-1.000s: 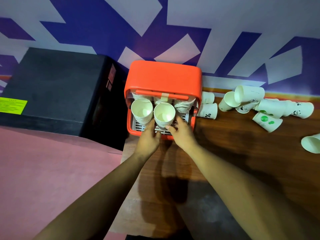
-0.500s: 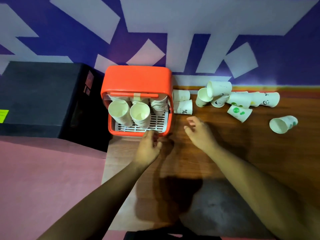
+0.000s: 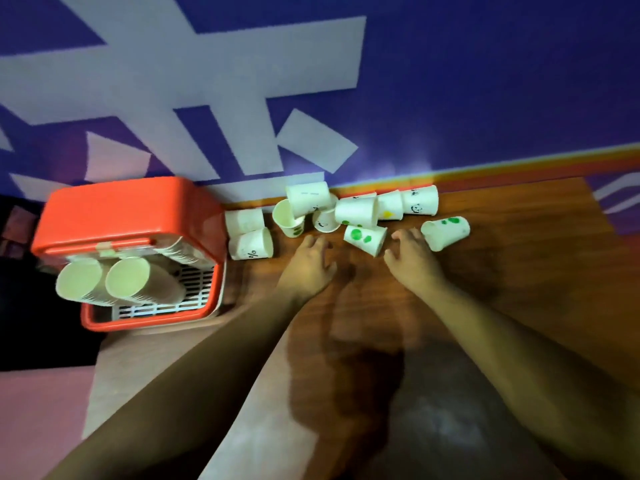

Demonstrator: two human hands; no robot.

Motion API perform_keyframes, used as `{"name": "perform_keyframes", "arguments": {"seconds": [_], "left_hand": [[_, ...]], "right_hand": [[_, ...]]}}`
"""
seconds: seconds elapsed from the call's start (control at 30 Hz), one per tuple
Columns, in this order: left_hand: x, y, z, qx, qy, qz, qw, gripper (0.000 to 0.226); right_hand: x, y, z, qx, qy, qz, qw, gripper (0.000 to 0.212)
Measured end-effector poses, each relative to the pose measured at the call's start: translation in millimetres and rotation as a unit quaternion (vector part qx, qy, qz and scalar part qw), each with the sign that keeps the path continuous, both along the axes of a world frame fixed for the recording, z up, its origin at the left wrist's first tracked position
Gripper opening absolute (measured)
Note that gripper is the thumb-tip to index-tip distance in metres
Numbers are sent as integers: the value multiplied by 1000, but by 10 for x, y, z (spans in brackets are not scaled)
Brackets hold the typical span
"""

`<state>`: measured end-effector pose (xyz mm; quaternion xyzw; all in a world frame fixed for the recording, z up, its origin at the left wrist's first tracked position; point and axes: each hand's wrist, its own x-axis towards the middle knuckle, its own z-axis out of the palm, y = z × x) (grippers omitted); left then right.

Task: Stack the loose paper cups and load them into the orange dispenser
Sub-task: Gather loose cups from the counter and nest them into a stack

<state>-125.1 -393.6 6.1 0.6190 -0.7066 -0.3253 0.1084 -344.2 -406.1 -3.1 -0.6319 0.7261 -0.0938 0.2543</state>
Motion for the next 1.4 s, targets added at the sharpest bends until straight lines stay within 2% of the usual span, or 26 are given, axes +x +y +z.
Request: {"name": "perform_keyframes", "arguments": {"seconds": [0.07, 0.17, 0.23, 0.3, 0.33, 0.37, 0.47, 0.6, 0.67, 0.7, 0.77, 0.8, 0.83, 0.87, 0.9, 0.97, 1.07, 1.17, 1.3, 1.4], "left_hand": [[-304, -188, -66, 2, -21, -25, 999, 54], [-646, -420, -164, 27, -57, -45, 997, 66], [-755, -496, -254, 40, -84, -65, 994, 70], [-789, -508, -356, 33, -120, -83, 989, 67], [-787, -500, -390, 23, -137, -87, 987, 68], [-793, -495, -420, 13, -156, -92, 983, 70], [-783, -451, -487, 7, -199, -110, 974, 84], [-762, -408, -586, -46, -192, -98, 976, 79], [-748, -407, -612, -38, -189, -110, 975, 80], [-737, -410, -627, -27, -188, -117, 975, 82], [-714, -419, -644, -14, -188, -126, 974, 86], [-707, -425, -645, -13, -188, -133, 973, 88], [-706, -434, -648, -13, -189, -145, 971, 91], [-711, -437, -650, -12, -187, -157, 970, 92], [-714, -437, -640, -9, -187, -164, 969, 91], [-706, -445, -620, -24, -194, -167, 966, 79], [-648, -451, -607, -113, -247, -192, 943, 59], [-596, -409, -631, -154, -256, -225, 927, 68], [-566, -256, -643, -65, -173, -194, 963, 68], [-512, -96, -659, 14, 2, -93, 996, 75]], "right_hand": [[-117, -67, -105, 21, -40, -17, 999, 36], [-212, -153, -263, 84, -187, -103, 973, 31], [-216, -186, -338, 146, -336, -176, 914, 26], [-178, -183, -364, 202, -467, -233, 829, 27], [-164, -179, -362, 210, -495, -242, 808, 27], [-169, -181, -357, 211, -503, -238, 803, 26], [-202, -183, -274, 221, -510, -180, 811, 24], [-276, -164, -185, 253, -530, -134, 799, 26], [-325, -193, -158, 250, -500, -108, 822, 26], [-366, -215, -166, 223, -464, -90, 853, 25], [-503, -287, -251, 77, -329, -54, 940, 22], [-599, -333, -305, -21, -231, -37, 972, 22], [-706, -377, -359, -105, -130, -17, 986, 27], [-812, -420, -406, -152, -48, -2, 987, 36], [-906, -464, -443, -154, 3, 18, 988, 46], [-1021, -531, -463, -93, 55, 69, 992, 61], [-1050, -542, -506, -55, 131, 122, 982, 65], [-1031, -474, -486, -64, 189, 134, 971, 63], [-1011, -343, -488, -36, 215, 190, 957, 67], [-1018, -250, -467, -9, 237, 225, 945, 73]]}}
